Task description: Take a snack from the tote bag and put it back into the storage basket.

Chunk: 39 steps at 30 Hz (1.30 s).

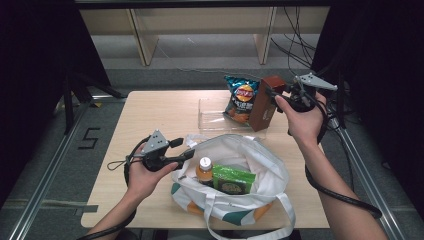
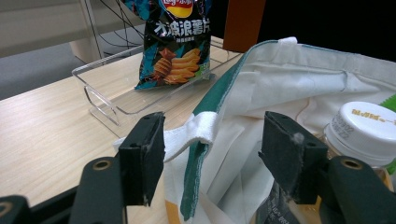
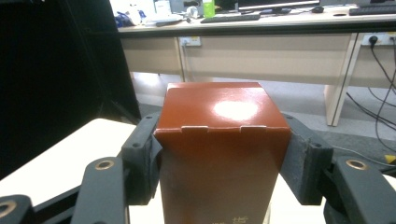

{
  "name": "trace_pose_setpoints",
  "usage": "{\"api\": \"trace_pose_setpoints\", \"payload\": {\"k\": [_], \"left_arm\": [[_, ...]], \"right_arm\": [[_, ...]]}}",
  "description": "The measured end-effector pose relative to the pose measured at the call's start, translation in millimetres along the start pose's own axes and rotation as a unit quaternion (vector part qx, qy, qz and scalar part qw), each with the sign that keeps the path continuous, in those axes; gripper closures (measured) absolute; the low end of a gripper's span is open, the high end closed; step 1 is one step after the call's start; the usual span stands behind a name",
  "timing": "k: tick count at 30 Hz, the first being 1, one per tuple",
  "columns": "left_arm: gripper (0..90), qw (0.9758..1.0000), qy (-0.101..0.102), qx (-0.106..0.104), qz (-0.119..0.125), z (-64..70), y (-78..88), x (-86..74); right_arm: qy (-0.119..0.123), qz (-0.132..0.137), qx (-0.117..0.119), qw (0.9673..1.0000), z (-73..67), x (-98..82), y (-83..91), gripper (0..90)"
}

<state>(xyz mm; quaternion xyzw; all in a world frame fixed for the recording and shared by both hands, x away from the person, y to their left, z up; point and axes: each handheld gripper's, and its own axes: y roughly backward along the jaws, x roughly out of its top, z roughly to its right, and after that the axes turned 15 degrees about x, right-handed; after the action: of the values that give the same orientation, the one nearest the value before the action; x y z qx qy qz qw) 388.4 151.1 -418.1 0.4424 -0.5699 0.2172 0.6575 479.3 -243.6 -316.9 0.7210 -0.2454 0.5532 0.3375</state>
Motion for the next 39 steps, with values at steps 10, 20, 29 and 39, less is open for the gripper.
{"api": "trace_pose_setpoints", "payload": {"k": [10, 20, 29, 39], "left_arm": [[39.1, 1.0000, -0.001, -0.003, 0.000, 1.2, -1.0, -0.5], [39.2, 1.0000, 0.004, 0.002, 0.005, -2.5, 2.3, 1.7], [39.2, 0.9999, 0.007, 0.001, 0.009, -4.8, 2.5, 1.8], [39.1, 0.9999, 0.008, 0.001, 0.007, -4.1, 1.6, 0.5]], "right_arm": [[0.007, -0.002, -0.036, 0.9993, 0.0, -1.7, -8.6, 39.4], [0.004, -0.014, -0.043, 0.9990, -0.6, -5.9, -18.2, 39.4], [0.005, 0.001, -0.059, 0.9982, 2.1, -6.9, -22.0, 39.4], [-0.002, 0.006, -0.057, 0.9984, 1.5, -7.9, -31.6, 39.4]]}}
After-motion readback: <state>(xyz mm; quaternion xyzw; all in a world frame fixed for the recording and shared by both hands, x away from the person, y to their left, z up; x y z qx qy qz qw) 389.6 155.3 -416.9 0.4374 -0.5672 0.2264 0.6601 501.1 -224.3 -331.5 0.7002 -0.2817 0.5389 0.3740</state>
